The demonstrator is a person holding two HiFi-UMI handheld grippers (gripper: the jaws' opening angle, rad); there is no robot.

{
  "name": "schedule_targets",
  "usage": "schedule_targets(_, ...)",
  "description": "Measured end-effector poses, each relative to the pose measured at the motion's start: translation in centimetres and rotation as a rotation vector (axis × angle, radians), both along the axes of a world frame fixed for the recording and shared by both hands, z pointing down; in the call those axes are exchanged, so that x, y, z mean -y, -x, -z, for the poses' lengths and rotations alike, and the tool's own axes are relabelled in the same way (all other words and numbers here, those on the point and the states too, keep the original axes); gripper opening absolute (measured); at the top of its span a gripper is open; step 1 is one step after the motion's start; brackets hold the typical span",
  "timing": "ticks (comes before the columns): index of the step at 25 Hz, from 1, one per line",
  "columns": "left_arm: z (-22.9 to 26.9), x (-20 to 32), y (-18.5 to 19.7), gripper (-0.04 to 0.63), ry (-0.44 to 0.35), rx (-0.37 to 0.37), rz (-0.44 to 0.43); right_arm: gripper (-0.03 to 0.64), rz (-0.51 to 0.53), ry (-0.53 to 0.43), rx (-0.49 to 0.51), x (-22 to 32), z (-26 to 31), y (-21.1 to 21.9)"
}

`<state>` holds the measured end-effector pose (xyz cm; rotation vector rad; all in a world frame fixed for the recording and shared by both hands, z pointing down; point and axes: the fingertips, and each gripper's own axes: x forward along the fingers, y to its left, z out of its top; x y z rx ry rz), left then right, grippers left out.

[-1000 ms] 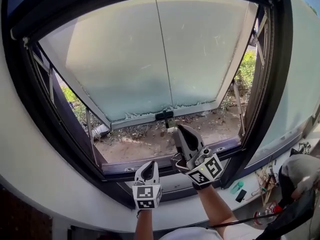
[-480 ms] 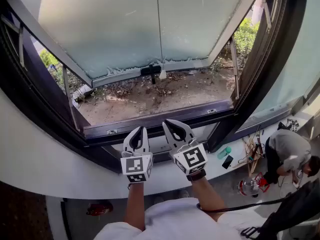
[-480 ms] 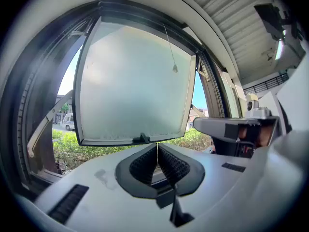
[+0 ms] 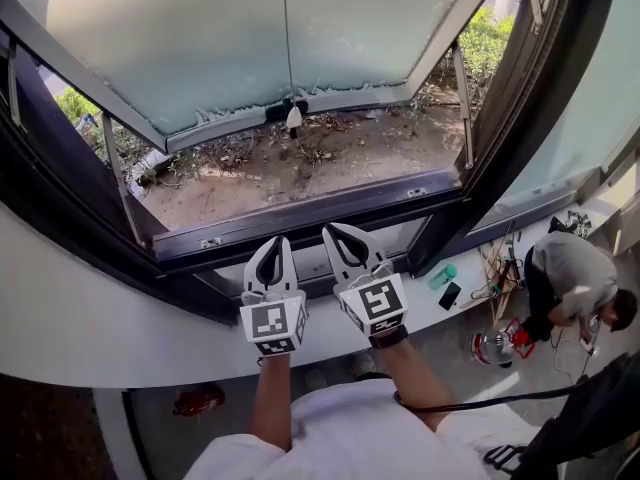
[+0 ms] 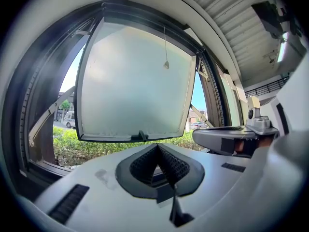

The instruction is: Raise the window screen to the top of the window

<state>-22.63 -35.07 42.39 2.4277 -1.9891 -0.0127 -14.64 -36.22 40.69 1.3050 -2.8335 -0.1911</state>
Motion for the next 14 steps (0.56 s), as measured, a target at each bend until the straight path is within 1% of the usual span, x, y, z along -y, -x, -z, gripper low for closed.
schedule_targets(14, -1.2, -0.8, 0.0, 0.002, 0.032, -0.001, -0.04, 0.002, -0.023, 0.033, 0.002, -0.4, -1.5, 0.3)
